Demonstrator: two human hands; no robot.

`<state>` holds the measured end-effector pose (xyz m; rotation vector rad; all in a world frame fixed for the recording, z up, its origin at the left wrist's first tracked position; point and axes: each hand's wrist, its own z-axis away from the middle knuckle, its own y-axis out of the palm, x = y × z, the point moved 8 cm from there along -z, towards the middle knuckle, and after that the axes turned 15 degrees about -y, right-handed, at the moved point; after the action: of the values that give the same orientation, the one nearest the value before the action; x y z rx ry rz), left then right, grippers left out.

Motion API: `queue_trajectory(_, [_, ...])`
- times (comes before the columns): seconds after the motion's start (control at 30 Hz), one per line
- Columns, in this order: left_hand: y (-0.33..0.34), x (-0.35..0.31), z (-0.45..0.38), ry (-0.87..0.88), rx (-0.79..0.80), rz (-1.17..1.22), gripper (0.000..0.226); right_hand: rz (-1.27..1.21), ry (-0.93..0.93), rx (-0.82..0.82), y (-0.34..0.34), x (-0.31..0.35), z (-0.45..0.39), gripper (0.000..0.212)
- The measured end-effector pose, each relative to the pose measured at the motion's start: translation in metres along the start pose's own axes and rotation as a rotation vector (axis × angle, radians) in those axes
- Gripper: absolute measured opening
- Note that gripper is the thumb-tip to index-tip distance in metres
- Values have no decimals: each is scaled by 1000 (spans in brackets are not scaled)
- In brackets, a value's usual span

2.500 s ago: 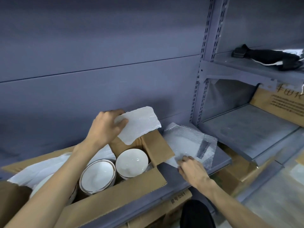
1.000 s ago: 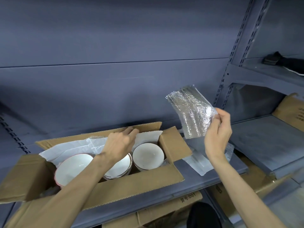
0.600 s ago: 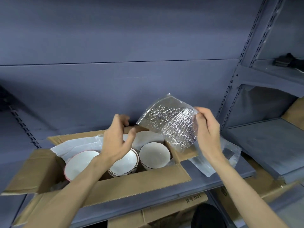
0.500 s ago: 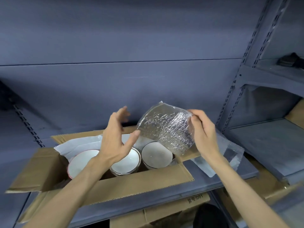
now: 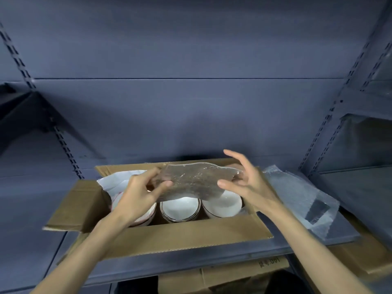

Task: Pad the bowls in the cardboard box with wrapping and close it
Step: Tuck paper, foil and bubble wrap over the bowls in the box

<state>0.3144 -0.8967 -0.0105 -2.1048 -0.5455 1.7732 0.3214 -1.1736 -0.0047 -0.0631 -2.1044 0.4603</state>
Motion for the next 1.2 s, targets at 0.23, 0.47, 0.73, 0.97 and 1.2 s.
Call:
queue_trajectory(0.23, [-63, 53, 24, -138, 10, 47, 26, 39, 89, 327, 83, -23, -14, 19])
queue_trajectory(0.47, [-123, 91, 51, -223, -25, -16, 20, 130, 81, 437, 154, -24, -29, 18])
queue_trajectory(0.73, [-141, 116, 71, -296, 14, -122, 20, 241, 13, 560, 181, -10, -31, 8])
queue_trajectory(0.97, [-127, 97, 72, -220, 217, -138, 15, 333, 102, 727, 183, -22, -15, 40])
queue_trajectory(1.2, [-130, 94, 62, -199, 135, -237, 18, 239, 61, 647, 181, -11, -17, 30])
